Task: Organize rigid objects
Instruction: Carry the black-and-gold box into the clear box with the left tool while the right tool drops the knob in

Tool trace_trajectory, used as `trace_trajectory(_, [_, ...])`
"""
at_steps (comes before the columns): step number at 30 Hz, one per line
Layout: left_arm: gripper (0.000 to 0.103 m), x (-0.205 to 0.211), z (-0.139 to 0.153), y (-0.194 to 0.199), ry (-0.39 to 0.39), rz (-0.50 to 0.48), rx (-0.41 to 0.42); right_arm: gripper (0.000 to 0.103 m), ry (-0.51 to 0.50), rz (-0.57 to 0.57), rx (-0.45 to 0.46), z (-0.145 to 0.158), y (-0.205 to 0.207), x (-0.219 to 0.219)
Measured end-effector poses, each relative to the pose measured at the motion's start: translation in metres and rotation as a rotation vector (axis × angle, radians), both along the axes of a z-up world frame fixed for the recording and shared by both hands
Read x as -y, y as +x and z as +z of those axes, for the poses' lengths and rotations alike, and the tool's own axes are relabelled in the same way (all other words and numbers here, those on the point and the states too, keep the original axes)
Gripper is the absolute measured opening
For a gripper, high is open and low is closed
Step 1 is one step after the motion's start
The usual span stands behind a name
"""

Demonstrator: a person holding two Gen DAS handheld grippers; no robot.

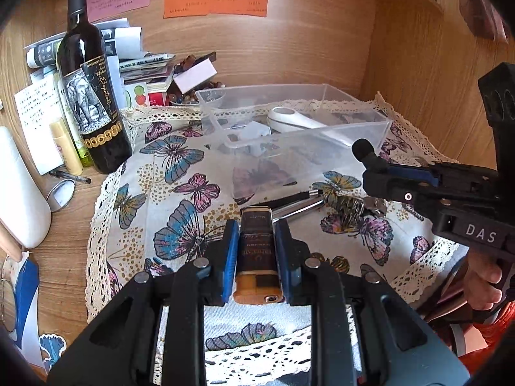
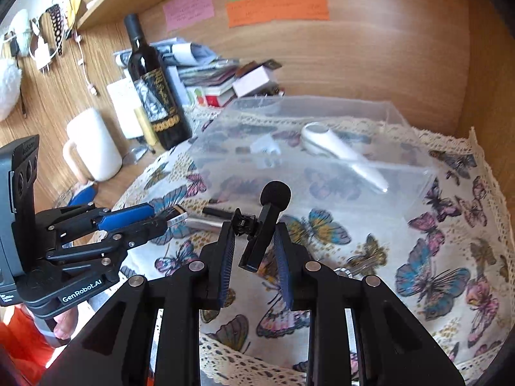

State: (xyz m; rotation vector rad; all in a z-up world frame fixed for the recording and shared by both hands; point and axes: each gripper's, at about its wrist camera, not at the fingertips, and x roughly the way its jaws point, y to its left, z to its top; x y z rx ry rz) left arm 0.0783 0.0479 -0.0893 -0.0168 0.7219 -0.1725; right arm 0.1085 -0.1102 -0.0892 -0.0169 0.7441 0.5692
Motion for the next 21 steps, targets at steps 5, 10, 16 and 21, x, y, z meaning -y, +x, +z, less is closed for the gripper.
trace_trajectory(5, [0.023, 0.003, 0.024, 0.005, -0.028, 0.007, 0.066, 0.023, 0.018, -0.037, 0.052, 0.018, 0.009, 0.015])
trace_trajectory(10, [0.023, 0.01, 0.045, 0.015, -0.009, 0.018, 0.131, 0.023, 0.026, -0.065, 0.114, 0.038, 0.021, 0.028])
trace_trajectory(16, [0.023, 0.011, 0.057, 0.041, -0.036, 0.025, 0.138, 0.023, 0.035, -0.076, 0.143, 0.051, 0.041, 0.036])
trace_trajectory(21, [0.023, 0.013, 0.053, 0.069, -0.041, 0.032, 0.094, 0.023, 0.011, -0.076, 0.132, 0.048, 0.065, 0.033])
